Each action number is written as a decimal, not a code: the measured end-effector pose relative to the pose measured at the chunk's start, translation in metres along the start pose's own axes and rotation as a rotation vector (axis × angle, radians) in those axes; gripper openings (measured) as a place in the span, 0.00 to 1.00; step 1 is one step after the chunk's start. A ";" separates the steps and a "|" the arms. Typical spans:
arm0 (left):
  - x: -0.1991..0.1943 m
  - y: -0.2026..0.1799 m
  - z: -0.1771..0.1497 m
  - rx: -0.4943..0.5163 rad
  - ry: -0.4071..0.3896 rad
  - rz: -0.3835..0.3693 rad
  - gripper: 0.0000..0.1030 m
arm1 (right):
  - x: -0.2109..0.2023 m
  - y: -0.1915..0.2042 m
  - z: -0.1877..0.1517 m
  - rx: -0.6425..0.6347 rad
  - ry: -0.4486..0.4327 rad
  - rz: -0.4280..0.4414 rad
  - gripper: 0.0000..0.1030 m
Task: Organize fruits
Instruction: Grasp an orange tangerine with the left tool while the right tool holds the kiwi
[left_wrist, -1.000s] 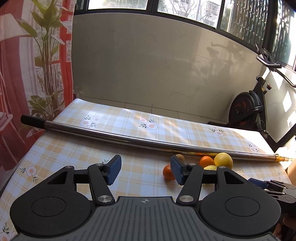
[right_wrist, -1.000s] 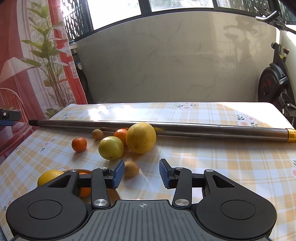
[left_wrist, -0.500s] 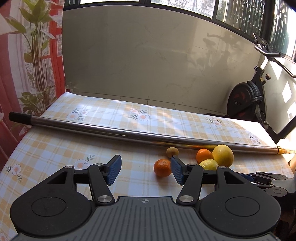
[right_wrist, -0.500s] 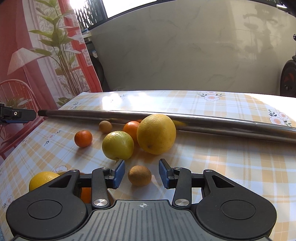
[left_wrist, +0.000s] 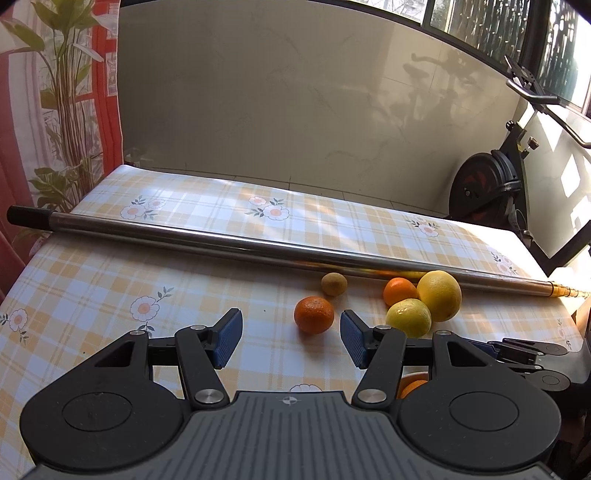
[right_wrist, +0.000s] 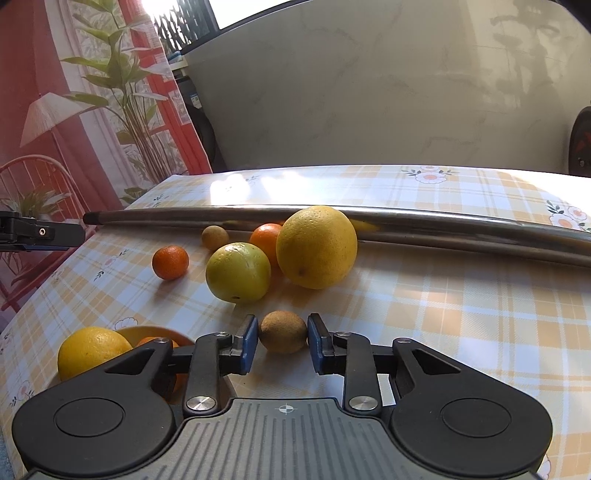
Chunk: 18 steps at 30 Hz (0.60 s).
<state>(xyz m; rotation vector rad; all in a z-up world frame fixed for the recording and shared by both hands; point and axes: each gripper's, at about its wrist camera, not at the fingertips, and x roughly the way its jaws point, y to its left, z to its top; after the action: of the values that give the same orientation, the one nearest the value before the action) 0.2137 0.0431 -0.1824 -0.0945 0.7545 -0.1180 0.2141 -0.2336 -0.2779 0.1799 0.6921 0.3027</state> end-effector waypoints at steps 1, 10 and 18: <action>0.001 -0.001 -0.001 0.000 0.004 -0.002 0.59 | -0.001 0.000 0.000 -0.001 -0.003 -0.001 0.26; 0.002 -0.010 -0.003 0.016 0.023 -0.023 0.59 | -0.020 -0.003 -0.006 0.009 -0.079 -0.021 0.25; 0.007 -0.021 0.002 0.023 0.032 -0.046 0.59 | -0.043 -0.024 -0.016 0.027 -0.114 -0.089 0.25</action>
<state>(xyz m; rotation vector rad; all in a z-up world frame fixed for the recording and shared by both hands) 0.2180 0.0212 -0.1831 -0.0883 0.7835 -0.1724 0.1776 -0.2695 -0.2707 0.1905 0.5899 0.1967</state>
